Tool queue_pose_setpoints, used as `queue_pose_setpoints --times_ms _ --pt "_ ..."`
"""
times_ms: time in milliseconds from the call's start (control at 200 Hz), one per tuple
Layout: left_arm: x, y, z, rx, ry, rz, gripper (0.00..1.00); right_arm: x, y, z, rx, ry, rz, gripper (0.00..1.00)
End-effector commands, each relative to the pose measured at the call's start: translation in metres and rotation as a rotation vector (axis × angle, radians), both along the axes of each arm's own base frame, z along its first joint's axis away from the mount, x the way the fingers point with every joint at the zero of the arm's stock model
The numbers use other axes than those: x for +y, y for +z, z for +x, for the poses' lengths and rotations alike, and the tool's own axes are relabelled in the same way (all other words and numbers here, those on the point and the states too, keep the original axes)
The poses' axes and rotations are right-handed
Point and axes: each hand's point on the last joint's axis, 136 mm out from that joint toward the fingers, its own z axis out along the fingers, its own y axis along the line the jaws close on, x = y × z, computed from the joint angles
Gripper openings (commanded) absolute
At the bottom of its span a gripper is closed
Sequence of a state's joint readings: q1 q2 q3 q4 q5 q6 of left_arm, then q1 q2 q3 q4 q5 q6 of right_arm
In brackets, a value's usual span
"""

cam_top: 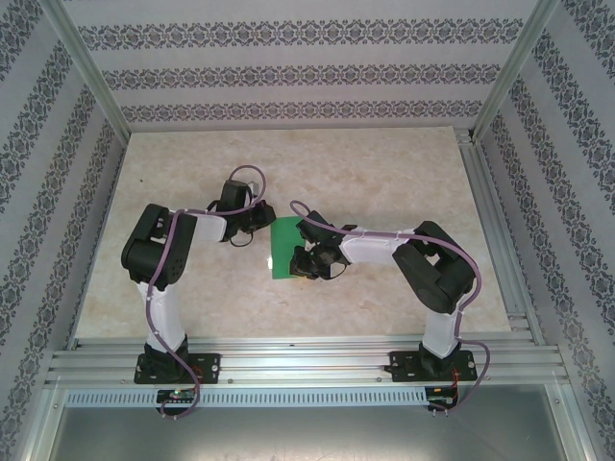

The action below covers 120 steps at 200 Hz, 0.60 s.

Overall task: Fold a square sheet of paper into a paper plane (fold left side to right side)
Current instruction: First fold the square sheet of paper in half at the center of the table.

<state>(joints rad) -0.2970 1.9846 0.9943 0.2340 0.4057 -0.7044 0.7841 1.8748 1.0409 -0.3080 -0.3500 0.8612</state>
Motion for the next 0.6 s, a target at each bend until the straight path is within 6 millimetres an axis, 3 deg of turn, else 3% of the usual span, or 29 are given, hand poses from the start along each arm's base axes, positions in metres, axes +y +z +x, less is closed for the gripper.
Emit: queue_pose_setpoints --times_ms 0,75,145,375,475,594 --pt "0.024 -0.027 0.007 0.027 0.038 0.089 0.09 -0.033 -0.041 -0.024 0.084 0.014 -0.181 0.15" --pt "0.024 -0.023 0.008 0.016 0.029 0.090 0.09 -0.033 -0.041 -0.024 0.083 0.014 -0.181 0.16" --pt "0.024 -0.008 0.012 -0.027 0.023 0.082 0.09 -0.033 -0.040 -0.023 0.082 0.015 -0.180 0.16" --pt "0.024 0.073 0.014 -0.196 -0.030 0.091 0.10 -0.025 -0.035 -0.018 0.060 0.020 -0.143 0.17" --pt "0.032 0.103 0.005 -0.244 -0.027 0.124 0.11 -0.013 -0.015 -0.006 -0.006 0.040 -0.097 0.24" --pt "0.036 0.134 -0.019 -0.289 -0.052 0.134 0.16 0.002 0.028 0.015 -0.126 0.065 -0.037 0.35"
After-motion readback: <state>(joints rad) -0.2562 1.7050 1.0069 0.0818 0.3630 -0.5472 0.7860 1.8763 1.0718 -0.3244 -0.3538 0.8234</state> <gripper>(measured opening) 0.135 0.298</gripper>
